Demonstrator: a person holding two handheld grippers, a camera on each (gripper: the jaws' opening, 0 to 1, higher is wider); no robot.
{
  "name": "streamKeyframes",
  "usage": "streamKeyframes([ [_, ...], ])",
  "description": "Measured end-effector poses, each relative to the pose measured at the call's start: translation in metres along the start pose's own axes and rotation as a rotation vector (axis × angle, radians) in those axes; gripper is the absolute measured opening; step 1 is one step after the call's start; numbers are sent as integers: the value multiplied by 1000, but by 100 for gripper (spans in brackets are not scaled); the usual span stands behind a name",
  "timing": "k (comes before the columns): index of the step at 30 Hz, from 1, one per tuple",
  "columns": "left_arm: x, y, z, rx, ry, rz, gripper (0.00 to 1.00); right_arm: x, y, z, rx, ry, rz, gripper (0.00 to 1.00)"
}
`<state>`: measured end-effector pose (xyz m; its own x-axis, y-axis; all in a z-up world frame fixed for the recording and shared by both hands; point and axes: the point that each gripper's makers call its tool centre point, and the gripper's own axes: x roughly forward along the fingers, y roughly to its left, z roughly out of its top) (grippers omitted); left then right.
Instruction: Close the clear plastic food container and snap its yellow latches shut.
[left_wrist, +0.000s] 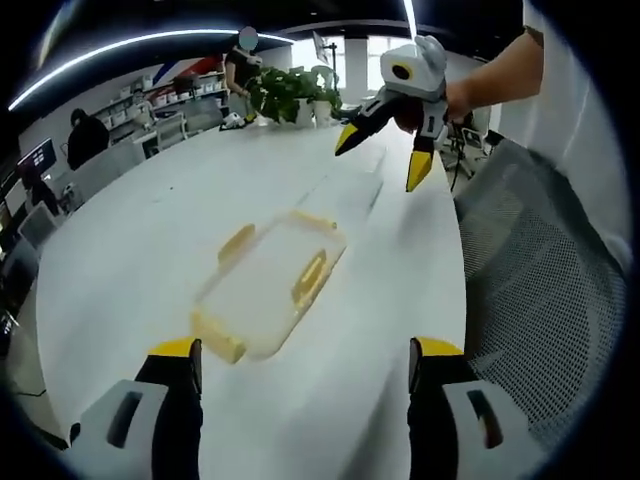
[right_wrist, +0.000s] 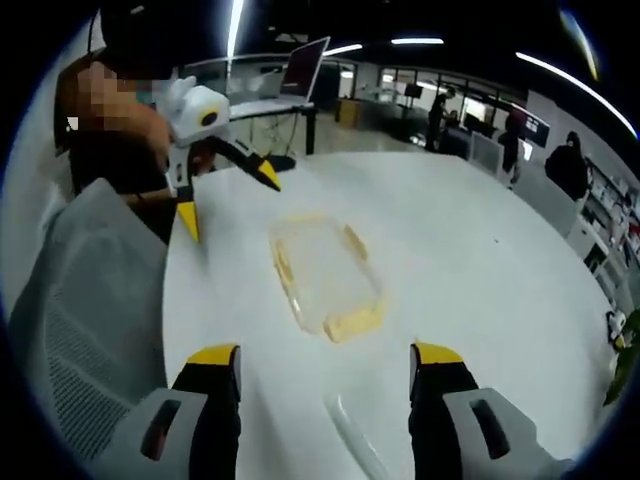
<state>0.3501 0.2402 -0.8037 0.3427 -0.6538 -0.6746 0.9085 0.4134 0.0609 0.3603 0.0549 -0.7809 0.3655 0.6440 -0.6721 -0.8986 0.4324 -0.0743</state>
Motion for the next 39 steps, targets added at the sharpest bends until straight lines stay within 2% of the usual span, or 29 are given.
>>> streamKeyframes([
  [15,2,15,-5,69,52,-15,83,12,-7,8,-76,22,43,67],
  [24,4,19,-13,115,103,-41,81,28,-7,9,-158,72,83,67],
  [39,8,30,-17,163,143,-61,79,43,-10,14,-175,96,126,67],
])
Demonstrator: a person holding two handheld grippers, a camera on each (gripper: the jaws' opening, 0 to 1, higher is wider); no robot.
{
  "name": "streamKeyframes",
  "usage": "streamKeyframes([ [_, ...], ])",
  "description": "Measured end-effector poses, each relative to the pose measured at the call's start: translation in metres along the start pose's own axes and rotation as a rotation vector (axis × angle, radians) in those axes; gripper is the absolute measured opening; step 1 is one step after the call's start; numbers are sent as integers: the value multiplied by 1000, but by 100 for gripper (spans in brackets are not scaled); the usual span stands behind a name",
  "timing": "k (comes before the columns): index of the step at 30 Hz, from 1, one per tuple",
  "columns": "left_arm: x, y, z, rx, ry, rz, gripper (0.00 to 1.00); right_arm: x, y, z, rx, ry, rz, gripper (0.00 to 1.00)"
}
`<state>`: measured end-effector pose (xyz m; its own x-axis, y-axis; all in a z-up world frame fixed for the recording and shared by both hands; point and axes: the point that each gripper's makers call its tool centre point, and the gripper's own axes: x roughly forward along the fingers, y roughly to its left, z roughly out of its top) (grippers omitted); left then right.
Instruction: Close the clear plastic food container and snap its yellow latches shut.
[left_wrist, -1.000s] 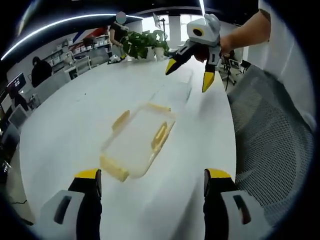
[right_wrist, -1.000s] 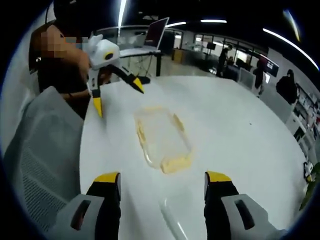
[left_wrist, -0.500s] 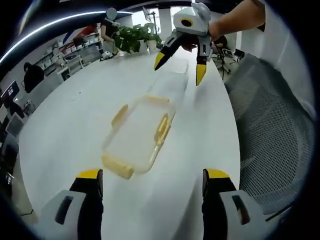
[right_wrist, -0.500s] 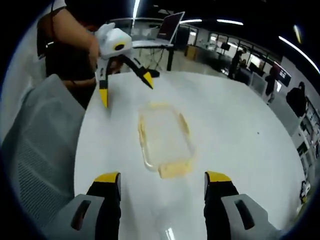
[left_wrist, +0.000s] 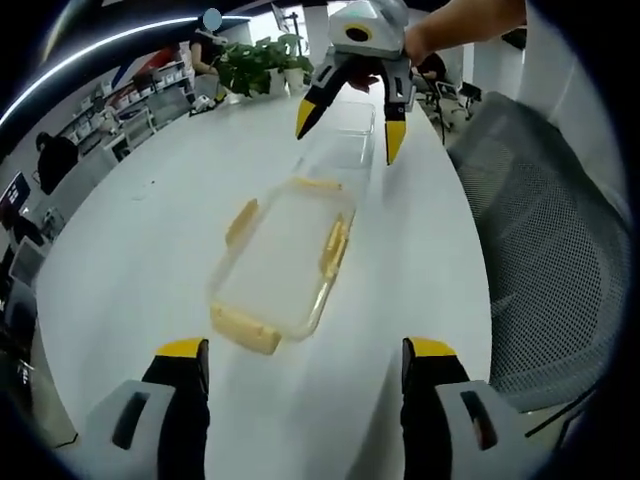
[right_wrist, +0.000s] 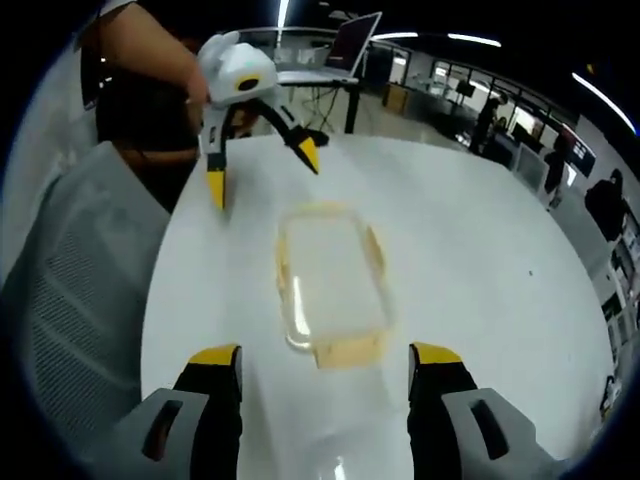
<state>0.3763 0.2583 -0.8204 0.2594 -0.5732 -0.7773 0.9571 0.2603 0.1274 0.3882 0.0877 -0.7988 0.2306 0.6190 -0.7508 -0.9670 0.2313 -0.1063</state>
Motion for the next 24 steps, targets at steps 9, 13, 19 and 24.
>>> streamKeyframes([
  [9,3,6,-2,51,35,-23,75,8,-4,1,-40,33,28,66],
  [13,3,9,-3,65,46,-23,75,12,-3,1,-61,45,42,66],
  [19,5,11,-9,94,70,-35,74,17,-3,-2,-72,59,59,66],
  [24,6,15,-10,106,78,-33,73,20,-6,-5,-77,75,66,66],
])
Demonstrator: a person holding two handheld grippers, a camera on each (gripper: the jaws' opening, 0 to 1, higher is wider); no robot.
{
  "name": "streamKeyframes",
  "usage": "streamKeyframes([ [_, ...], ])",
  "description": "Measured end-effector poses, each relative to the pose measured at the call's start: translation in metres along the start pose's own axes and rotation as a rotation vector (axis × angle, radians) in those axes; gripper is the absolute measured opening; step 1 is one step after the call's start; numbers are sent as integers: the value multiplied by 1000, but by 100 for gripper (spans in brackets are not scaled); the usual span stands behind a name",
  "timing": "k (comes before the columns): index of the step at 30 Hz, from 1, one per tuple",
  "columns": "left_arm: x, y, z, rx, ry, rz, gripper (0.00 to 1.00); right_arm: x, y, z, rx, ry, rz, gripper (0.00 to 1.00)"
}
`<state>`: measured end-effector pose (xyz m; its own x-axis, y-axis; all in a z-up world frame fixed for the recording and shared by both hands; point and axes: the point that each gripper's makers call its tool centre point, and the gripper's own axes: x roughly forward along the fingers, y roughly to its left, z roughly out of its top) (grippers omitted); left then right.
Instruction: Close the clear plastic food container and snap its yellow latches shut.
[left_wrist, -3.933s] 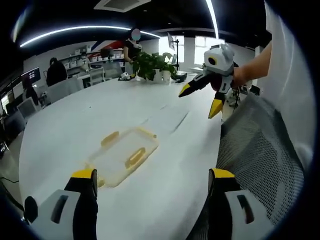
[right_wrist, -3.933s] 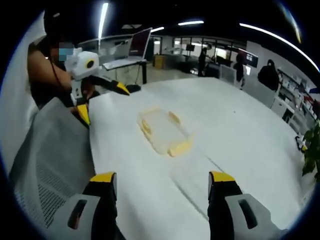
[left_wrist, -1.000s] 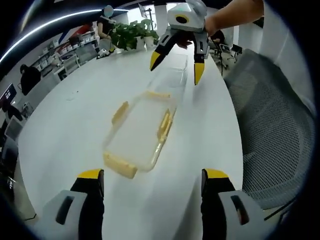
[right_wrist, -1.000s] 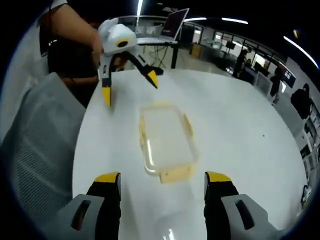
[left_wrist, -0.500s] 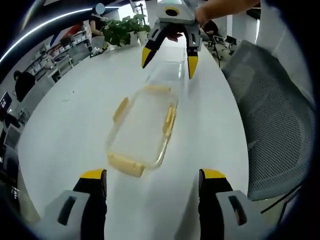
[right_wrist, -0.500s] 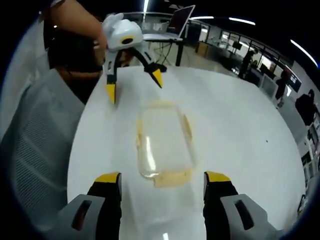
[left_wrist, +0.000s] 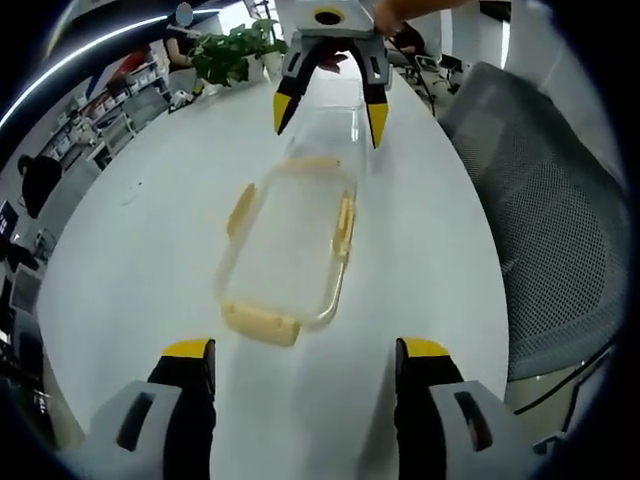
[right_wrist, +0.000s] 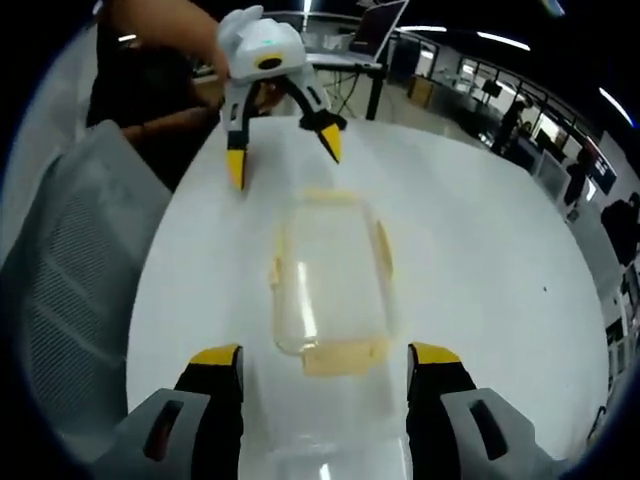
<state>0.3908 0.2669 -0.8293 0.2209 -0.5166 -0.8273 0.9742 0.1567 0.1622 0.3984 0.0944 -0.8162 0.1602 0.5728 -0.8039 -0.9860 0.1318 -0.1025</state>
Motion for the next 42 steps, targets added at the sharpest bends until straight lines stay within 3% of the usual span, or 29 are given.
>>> streamKeyframes([
  [25,16,20,0,111,56,-44,71,20,-5,-9,6,54,66,65],
  [42,27,29,0,142,89,-88,66,30,-4,-19,-6,102,91,61],
])
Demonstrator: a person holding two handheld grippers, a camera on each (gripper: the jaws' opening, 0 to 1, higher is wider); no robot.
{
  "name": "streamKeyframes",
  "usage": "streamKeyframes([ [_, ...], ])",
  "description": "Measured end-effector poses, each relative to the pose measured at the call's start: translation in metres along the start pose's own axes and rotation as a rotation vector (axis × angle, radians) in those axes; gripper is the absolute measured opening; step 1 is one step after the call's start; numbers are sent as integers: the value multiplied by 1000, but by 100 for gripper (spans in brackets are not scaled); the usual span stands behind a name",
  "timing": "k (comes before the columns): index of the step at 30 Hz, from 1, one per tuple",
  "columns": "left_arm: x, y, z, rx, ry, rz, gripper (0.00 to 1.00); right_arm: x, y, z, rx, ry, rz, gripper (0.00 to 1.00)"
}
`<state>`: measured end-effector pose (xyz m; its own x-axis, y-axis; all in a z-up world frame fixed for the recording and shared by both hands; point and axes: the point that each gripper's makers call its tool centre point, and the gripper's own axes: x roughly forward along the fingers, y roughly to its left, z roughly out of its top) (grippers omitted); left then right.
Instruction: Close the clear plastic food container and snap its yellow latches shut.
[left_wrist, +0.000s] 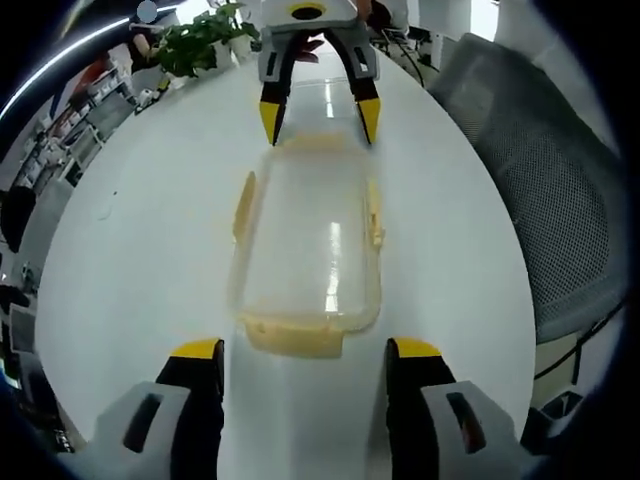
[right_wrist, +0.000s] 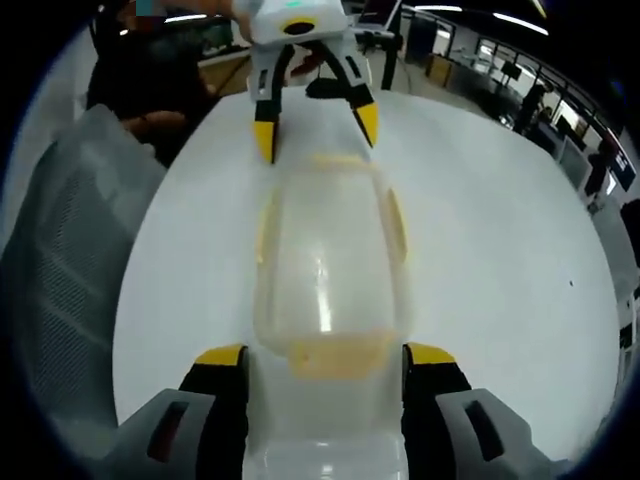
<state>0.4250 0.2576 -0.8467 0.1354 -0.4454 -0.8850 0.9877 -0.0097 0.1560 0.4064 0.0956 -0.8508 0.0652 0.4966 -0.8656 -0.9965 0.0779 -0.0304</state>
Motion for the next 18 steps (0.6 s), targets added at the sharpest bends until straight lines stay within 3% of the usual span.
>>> streamKeyframes([
  [18,8,4,5,-17,-18,-51,64,7,-5,-2,6,21,9,57],
])
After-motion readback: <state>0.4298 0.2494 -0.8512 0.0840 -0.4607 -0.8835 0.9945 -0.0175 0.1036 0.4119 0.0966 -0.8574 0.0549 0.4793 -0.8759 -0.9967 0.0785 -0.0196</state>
